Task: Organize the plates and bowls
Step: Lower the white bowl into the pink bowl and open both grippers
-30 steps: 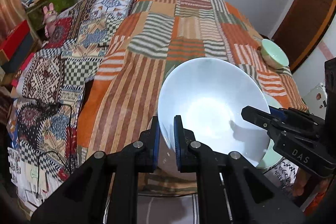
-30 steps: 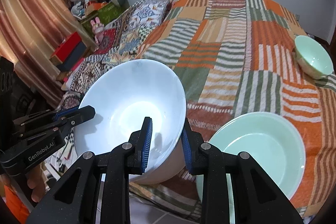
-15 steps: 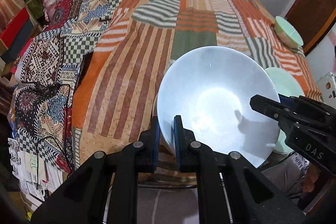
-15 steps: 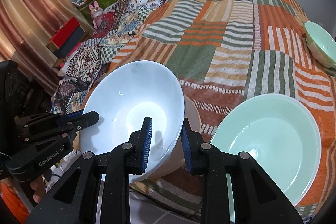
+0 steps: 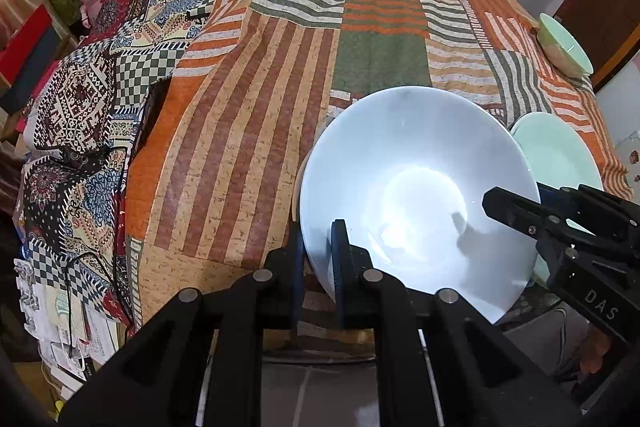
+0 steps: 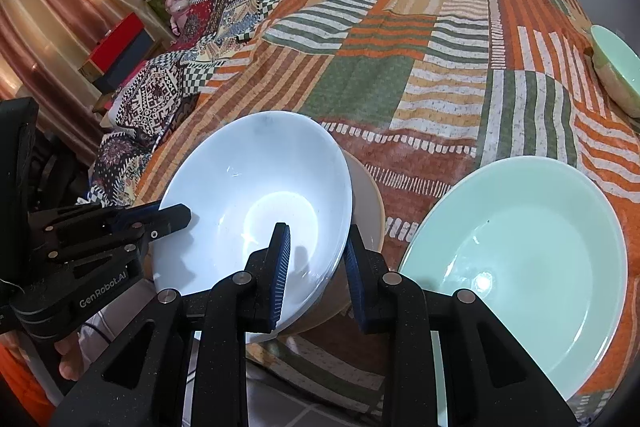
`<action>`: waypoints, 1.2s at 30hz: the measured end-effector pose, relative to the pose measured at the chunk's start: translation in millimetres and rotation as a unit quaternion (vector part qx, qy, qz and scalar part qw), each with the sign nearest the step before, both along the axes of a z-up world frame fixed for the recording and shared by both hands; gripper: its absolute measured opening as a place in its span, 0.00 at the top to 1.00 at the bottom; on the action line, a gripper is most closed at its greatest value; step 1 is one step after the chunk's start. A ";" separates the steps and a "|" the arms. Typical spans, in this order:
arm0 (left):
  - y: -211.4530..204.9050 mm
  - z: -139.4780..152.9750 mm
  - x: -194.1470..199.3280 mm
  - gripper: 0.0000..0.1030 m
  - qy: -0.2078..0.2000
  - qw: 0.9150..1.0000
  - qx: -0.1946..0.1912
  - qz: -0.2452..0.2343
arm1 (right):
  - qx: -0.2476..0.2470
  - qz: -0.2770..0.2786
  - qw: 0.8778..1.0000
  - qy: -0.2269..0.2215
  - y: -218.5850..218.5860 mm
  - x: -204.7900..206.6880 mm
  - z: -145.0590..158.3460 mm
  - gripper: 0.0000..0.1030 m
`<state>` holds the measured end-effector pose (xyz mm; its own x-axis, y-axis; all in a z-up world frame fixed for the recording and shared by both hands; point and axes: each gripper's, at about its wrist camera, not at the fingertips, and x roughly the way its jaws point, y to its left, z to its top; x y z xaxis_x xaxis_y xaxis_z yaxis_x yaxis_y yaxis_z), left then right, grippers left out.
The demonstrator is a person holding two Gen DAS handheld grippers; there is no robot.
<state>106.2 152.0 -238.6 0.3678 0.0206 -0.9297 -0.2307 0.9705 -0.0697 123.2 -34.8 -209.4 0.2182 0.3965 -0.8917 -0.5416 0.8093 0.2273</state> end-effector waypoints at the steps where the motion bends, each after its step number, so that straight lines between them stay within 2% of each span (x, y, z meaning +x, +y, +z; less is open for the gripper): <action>1: -0.3 -0.3 0.6 0.89 0.000 1.000 0.002 0.000 | -0.001 0.000 1.000 0.002 0.1 0.3 -1.1 0.76; 7: 1.6 -3.6 5.4 0.89 -0.001 1.000 0.006 0.002 | -0.003 0.000 1.000 0.012 -0.6 2.2 -6.8 0.76; 13: 0.3 -8.7 11.6 0.89 0.001 0.999 0.034 0.003 | -0.003 0.009 1.000 0.025 2.0 1.9 -14.0 0.76; 20: 7.3 -11.6 13.8 0.89 0.008 1.000 0.017 0.013 | -0.002 0.013 0.999 0.029 2.9 2.5 -15.5 0.76; 25: 6.0 -12.1 16.0 0.89 0.010 1.000 0.024 0.013 | -0.006 0.016 0.999 0.035 3.8 3.1 -16.7 0.76; 30: 3.9 -13.9 19.1 0.89 0.014 0.999 0.030 0.012 | -0.026 0.024 0.999 0.019 6.6 0.9 -12.2 0.76; 36: 5.8 -12.0 17.7 0.87 0.016 1.000 0.019 0.015 | -0.023 0.022 0.999 0.026 1.2 2.6 -10.3 0.76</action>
